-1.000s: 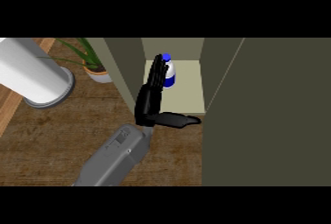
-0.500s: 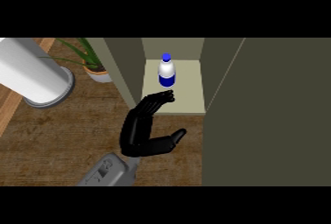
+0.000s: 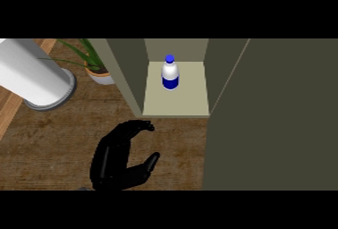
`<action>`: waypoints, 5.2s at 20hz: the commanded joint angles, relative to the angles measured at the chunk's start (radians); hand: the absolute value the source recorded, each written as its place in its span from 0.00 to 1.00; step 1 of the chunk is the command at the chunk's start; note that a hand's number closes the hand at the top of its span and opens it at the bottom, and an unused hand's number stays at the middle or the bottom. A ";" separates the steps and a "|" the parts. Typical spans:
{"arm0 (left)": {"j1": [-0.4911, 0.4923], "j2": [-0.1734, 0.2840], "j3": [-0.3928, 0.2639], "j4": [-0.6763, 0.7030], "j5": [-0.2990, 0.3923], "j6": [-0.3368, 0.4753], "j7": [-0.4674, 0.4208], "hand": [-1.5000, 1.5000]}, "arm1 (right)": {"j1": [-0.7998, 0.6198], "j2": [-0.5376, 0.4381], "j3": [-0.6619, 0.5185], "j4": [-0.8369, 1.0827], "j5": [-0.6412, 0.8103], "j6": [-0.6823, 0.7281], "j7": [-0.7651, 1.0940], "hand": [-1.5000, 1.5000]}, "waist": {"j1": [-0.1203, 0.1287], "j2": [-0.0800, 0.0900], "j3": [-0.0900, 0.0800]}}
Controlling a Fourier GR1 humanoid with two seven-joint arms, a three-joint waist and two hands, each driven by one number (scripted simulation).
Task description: Pick up the bottled water, place it into the cabinet and close the cabinet
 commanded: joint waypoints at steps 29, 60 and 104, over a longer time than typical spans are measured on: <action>0.503 0.396 0.338 -0.353 0.292 -0.348 -0.046 0.00 | -0.127 -0.036 0.605 -0.099 0.145 -0.035 0.178 1.00 | 0.102 0.013 -0.013; 0.505 0.511 0.435 -0.331 0.362 -0.513 -0.020 0.00 | -0.626 -0.138 0.474 -0.017 0.108 -0.064 0.381 1.00 | 0.251 0.039 -0.030; 0.470 0.545 0.509 -0.260 0.412 -0.584 -0.010 0.00 | -1.216 0.169 0.304 0.516 -0.062 -0.225 0.760 1.00 | 0.245 0.059 -0.014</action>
